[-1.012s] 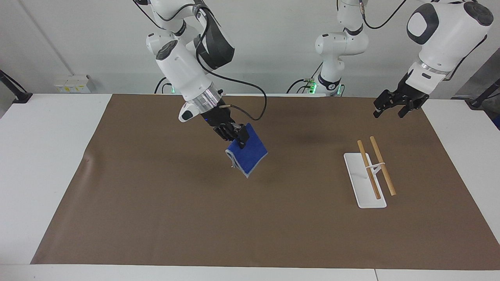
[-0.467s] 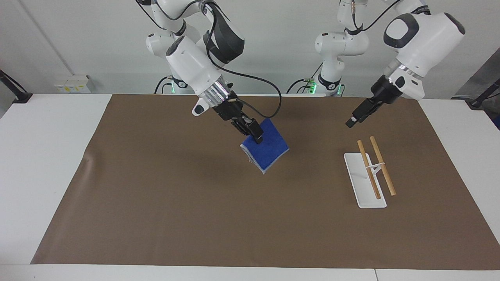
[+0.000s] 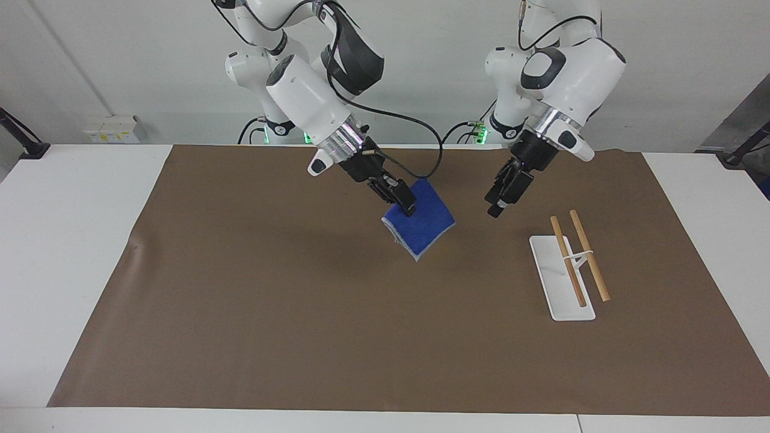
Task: Right arm passes towel to left arm to hang
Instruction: 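Carry the towel toward center while the left gripper reaches toward it, then close the left gripper on the towel beside the right gripper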
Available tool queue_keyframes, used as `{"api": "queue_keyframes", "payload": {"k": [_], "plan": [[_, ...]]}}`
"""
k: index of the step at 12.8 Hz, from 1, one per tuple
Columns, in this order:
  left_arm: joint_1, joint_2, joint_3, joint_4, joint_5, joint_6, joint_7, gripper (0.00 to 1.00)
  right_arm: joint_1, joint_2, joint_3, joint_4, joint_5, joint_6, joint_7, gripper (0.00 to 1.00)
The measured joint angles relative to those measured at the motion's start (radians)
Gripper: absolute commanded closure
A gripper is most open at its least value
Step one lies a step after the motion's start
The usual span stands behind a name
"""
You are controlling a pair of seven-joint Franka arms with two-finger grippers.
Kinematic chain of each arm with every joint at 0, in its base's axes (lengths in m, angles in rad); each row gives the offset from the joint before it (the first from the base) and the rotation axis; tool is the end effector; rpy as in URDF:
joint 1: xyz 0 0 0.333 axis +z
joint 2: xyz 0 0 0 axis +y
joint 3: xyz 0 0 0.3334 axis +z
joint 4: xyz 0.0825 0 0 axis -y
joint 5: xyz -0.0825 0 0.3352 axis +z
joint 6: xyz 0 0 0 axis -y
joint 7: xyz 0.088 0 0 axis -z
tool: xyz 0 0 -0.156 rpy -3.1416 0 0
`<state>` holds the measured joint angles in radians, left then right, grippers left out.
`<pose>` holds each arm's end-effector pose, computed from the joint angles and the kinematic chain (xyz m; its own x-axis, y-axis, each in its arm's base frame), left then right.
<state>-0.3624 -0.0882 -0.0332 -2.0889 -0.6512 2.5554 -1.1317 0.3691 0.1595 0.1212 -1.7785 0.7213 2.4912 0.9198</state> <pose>0.5043 -0.2197 0.5238 0.4550 0.8239 -0.3380 0.7950 -0.2048 0.5710 0.5554 0.3095 0.5259 0.6783 -0.6702 -0.3012 -0.6622 -0.3801 -0.6457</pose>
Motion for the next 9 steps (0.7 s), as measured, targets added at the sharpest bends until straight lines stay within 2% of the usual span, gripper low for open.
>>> {"api": "queue_keyframes", "payload": {"k": [4,9], "plan": [[-0.075,0.081,0.0,0.0,-0.048,0.107,-0.061,0.0,0.009,0.001,0.023,0.0,0.0,-0.002,0.036,1.0],[-0.103,0.088,0.001,0.004,-0.049,0.144,-0.125,0.0,0.009,0.001,0.024,0.0,0.0,-0.012,0.037,1.0]]}}
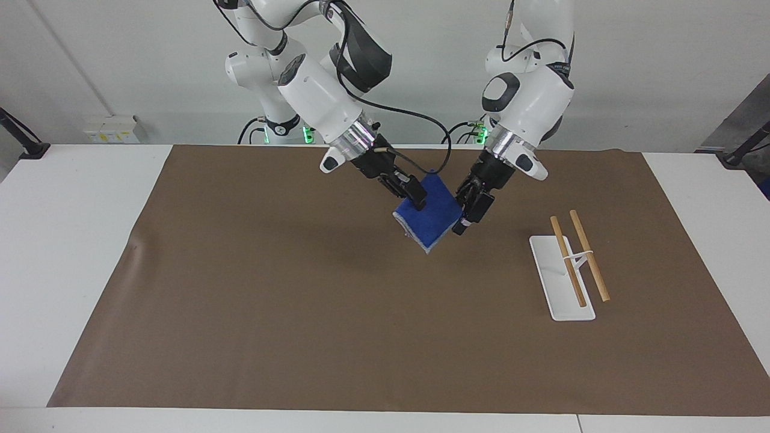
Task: Right arm passes towel to left arm to hang
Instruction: 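Close the left gripper on the towel beside the right gripper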
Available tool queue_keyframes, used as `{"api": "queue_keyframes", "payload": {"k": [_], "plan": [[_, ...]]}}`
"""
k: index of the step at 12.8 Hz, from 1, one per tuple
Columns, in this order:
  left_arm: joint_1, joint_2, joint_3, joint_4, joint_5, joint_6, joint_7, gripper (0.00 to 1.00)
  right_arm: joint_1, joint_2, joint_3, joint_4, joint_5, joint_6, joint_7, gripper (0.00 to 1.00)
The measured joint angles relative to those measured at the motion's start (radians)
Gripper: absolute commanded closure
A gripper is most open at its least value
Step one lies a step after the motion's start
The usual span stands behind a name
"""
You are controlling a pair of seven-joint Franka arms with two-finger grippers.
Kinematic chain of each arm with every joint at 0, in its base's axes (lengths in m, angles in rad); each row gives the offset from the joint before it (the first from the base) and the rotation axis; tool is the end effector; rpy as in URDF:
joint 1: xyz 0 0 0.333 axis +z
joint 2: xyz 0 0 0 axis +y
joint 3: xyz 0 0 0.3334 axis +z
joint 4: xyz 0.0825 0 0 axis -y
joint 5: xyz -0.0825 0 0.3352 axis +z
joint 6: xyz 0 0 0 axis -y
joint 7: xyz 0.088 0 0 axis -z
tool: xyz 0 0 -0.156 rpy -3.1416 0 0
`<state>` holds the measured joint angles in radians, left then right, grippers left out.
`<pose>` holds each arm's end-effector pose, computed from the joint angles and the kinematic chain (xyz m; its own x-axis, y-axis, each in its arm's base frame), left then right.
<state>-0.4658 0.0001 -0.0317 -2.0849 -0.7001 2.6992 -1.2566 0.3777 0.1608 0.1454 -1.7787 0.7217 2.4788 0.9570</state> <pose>0.5095 -0.2673 0.4940 0.3617 0.8360 -0.4126 0.8332 -0.0913 0.5454 0.5440 0.3276 0.5240 0.6761 -0.6566 -0.3343 -0.6800 -0.3814 -0.6262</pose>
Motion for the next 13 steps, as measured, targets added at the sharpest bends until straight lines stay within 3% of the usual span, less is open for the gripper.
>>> {"api": "queue_keyframes", "payload": {"k": [2,5,10,13], "plan": [[0.0,0.0,0.001,0.0,0.0,0.0,-0.005,0.06,0.0,0.0,0.0,0.0,0.0,0.0,0.0,1.0],[-0.001,0.0,0.0,0.0,0.0,-0.005,-0.01,0.34,0.0,0.0,0.0,0.0,0.0,0.0,0.0,1.0],[-0.002,0.0,-0.002,0.0,0.0,-0.045,-0.009,1.0,0.0,0.0,0.0,-0.001,0.0,-0.001,0.0,1.0],[-0.002,0.0,-0.002,0.0,0.0,-0.05,0.005,1.0,0.0,0.0,0.0,-0.001,0.0,-0.001,0.0,1.0]]}}
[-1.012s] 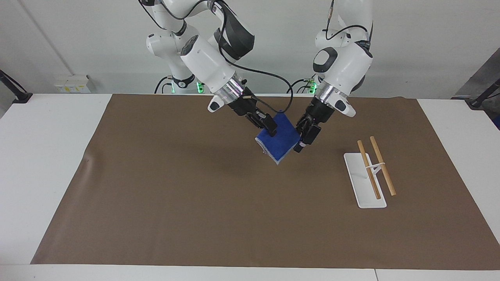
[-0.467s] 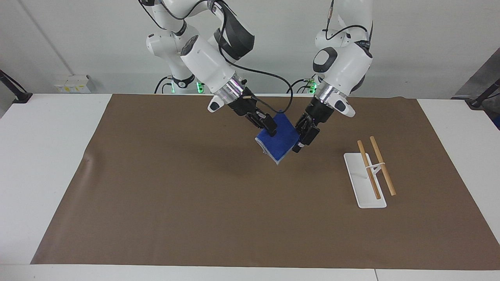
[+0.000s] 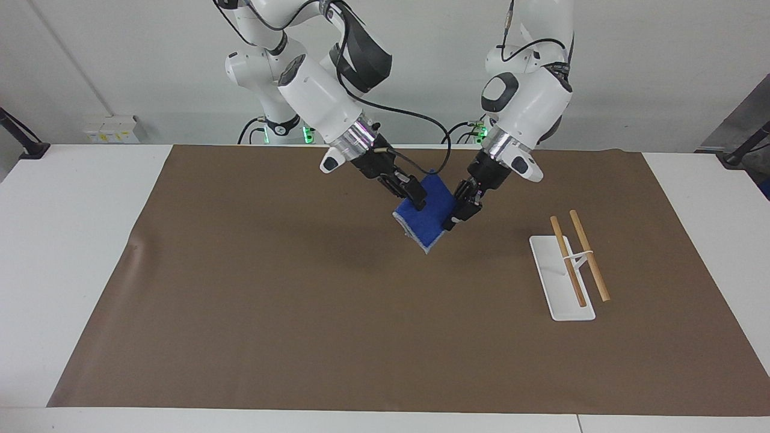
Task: Right arm passes towel to left arm to hang
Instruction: 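Close the left gripper on the towel beside the right gripper, then open the right gripper and withdraw while the left gripper pulls towel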
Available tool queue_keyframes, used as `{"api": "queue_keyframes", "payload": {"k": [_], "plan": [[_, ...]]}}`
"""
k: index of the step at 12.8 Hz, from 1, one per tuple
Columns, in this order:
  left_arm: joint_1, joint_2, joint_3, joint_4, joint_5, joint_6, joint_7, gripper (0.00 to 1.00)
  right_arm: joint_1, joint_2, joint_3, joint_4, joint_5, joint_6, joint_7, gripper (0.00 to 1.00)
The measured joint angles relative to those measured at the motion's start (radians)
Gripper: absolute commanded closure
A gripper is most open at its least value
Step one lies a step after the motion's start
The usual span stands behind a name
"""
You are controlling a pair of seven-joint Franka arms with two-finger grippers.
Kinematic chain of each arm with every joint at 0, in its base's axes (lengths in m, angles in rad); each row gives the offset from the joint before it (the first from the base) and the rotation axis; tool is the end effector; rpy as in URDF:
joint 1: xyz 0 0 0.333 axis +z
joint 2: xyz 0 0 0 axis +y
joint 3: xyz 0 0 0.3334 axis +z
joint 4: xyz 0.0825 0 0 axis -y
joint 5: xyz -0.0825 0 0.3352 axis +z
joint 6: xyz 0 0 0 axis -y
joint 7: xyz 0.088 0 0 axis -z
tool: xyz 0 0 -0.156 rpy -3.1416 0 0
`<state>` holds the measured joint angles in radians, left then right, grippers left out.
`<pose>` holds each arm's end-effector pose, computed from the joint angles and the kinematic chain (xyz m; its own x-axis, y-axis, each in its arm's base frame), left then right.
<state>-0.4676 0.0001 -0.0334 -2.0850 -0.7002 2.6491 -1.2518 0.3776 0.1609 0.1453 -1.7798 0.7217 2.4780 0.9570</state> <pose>0.5031 -0.2727 0.4878 0.3747 0.8257 -0.4217 0.8499 -0.1241 0.5122 0.5439 0.3275 0.5233 0.6757 -0.6567 -0.3349 -0.6809 -0.3821 -0.6248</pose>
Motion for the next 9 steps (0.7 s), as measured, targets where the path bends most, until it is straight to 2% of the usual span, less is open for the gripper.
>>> {"api": "queue_keyframes", "payload": {"k": [3,4,5,7,9], "plan": [[0.0,0.0,0.0,0.0,0.0,-0.002,0.116,1.0,0.0,0.0,0.0,0.0,0.0,0.0,0.0,1.0],[0.0,0.0,0.0,0.0,0.0,-0.002,0.156,1.0,0.0,0.0,0.0,0.0,0.0,0.0,0.0,0.73],[0.0,0.0,0.0,0.0,0.0,-0.002,0.196,1.0,-0.001,0.0,0.0,0.0,0.0,-0.002,0.0,0.2],[0.0,0.0,0.004,0.0,0.0,-0.002,0.273,1.0,-0.004,0.0,-0.001,0.0,0.0,-0.012,0.001,0.04],[0.001,0.0,0.01,0.0,0.0,-0.002,0.341,1.0,-0.008,0.0,-0.005,0.0,0.0,-0.016,0.001,0.0]]}}
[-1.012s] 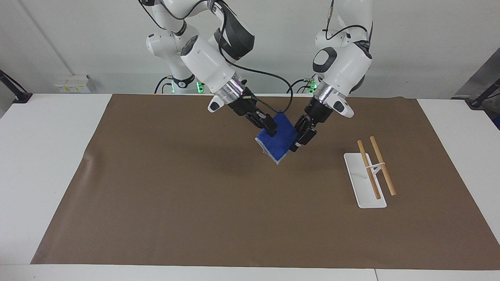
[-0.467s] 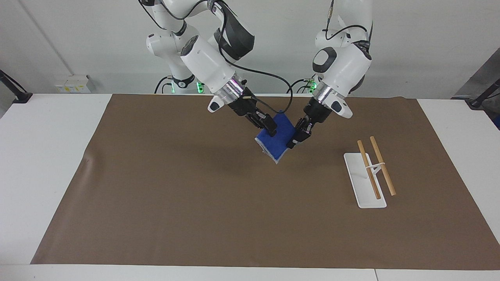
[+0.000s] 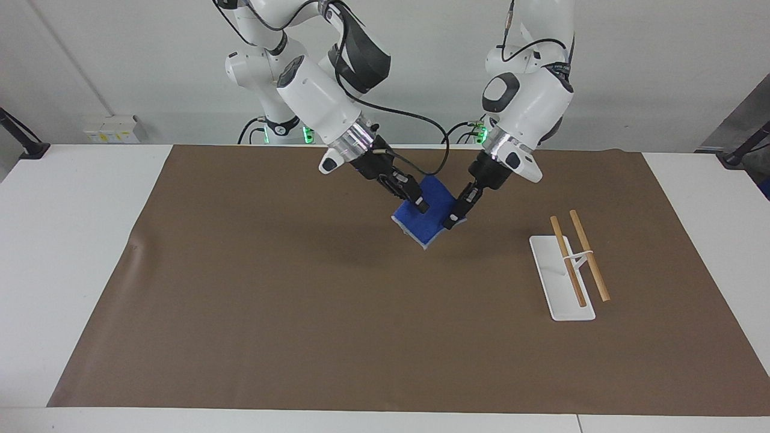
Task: Right arm passes towel to left arm to hang
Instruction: 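Open the right gripper and withdraw while the left gripper pulls towel, then drape the towel over the wooden sticks with the left gripper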
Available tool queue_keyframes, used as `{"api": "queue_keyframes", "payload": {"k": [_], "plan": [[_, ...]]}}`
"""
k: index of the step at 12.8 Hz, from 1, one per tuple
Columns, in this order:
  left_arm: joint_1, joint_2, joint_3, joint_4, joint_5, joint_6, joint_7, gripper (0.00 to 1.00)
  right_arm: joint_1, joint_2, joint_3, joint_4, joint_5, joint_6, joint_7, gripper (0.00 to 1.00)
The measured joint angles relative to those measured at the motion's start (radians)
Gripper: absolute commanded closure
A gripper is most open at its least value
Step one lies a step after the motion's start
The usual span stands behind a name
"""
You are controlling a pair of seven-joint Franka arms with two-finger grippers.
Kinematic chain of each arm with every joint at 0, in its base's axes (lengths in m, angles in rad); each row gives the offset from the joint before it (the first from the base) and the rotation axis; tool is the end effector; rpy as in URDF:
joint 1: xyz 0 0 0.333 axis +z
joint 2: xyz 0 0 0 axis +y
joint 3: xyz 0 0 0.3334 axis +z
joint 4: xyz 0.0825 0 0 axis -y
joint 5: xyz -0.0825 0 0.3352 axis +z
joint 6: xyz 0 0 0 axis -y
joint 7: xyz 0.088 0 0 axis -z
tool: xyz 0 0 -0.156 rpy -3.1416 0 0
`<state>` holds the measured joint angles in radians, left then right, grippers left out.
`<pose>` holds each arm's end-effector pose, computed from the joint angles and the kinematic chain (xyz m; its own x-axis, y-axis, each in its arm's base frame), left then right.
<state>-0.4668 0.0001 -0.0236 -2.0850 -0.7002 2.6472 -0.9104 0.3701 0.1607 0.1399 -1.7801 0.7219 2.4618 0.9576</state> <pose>0.5058 -0.2675 0.4875 0.6302 0.7426 -0.2267 0.6801 -0.3871 0.6226 0.5459 0.3217 0.5214 0.6695 -0.6598 -0.3413 -0.6899 -0.3819 -0.6150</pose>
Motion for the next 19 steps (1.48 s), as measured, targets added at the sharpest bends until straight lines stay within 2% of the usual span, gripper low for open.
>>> {"api": "queue_keyframes", "payload": {"k": [2,4,9,13,15,19], "plan": [[0.001,0.0,0.005,0.0,0.0,0.0,0.079,1.0,-0.016,-0.005,-0.004,0.0,0.0,-0.013,0.0,0.0],[0.014,0.0,0.011,0.0,0.0,0.0,0.144,1.0,-0.065,-0.026,-0.005,0.001,-0.042,-0.104,-0.008,0.0],[0.075,0.0,0.017,-0.001,0.0,0.0,0.212,1.0,-0.182,-0.095,-0.008,0.002,-0.406,-0.386,-0.102,0.0],[0.199,0.001,0.02,-0.006,0.008,-0.007,0.228,1.0,-0.255,-0.123,-0.01,0.003,-0.612,-0.521,-0.29,0.0],[0.272,0.002,0.022,-0.011,0.01,-0.023,0.236,1.0,-0.285,-0.134,-0.011,0.025,-0.67,-0.555,-0.375,0.0],[0.368,0.002,0.023,-0.044,0.01,-0.029,0.238,1.0,-0.332,-0.143,-0.012,0.082,-0.693,-0.657,-0.512,0.0]]}}
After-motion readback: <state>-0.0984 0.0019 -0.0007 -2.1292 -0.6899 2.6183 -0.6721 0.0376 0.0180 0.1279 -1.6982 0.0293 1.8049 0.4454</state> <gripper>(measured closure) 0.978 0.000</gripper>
